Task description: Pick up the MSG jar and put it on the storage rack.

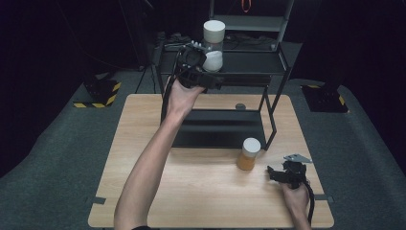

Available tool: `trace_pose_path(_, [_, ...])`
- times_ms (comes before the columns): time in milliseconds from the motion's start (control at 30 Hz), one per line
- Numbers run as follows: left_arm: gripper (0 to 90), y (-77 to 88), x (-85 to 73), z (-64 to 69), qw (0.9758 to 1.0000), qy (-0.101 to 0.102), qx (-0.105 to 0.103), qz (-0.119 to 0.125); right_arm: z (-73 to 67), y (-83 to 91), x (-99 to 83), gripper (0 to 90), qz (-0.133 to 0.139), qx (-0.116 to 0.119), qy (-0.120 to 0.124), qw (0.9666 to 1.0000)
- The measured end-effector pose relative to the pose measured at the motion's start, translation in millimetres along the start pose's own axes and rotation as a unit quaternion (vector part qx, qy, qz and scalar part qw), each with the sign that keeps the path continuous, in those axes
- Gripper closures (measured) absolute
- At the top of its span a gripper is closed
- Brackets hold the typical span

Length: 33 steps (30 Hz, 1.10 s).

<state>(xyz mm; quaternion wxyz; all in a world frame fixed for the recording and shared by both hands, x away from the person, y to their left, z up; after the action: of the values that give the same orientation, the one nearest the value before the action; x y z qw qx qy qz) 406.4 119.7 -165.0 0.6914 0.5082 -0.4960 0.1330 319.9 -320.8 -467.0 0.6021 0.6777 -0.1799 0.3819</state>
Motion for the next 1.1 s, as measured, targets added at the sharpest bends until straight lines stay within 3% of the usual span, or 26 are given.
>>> trace_pose_path(233, [1.3,-2.6,-36.4,3.8,0.9999,-0.006,-0.011,0.003,0.0,-0.1,-0.1,7.9,0.0,0.0,0.0,1.0])
trace_pose_path(367, [1.7,-6.1,-57.9,5.6,1.0,-0.008,-0.005,0.001,0.1,0.0,0.0,7.8,0.0,0.0,0.001,1.0])
trace_pose_path(633, [1.7,-18.9,-106.5,6.9,0.9999,0.003,-0.009,-0.007,0.0,-0.2,0.2,7.7,0.0,0.0,0.001,1.0])
trace_pose_path(767, [1.7,-26.4,-123.5,10.2,0.9997,-0.003,-0.012,-0.02,-0.4,-0.5,0.6,7.5,-0.001,-0.001,0.001,1.0])
trace_pose_path(1100, [1.8,-40.4,-157.1,8.9,0.9988,0.017,-0.027,-0.037,-0.4,-0.5,0.6,7.5,-0.001,-0.001,0.001,1.0])
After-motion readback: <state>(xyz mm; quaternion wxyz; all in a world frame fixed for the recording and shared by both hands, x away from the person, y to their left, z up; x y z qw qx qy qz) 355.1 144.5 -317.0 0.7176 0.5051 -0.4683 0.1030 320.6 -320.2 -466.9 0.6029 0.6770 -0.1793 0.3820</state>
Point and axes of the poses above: each handheld gripper's, and its own axes: y roughly backward along the jaws, x roughly out of its top, z roughly to its right, the point moved 3 cm from there along -y, roughly forward along the jaws
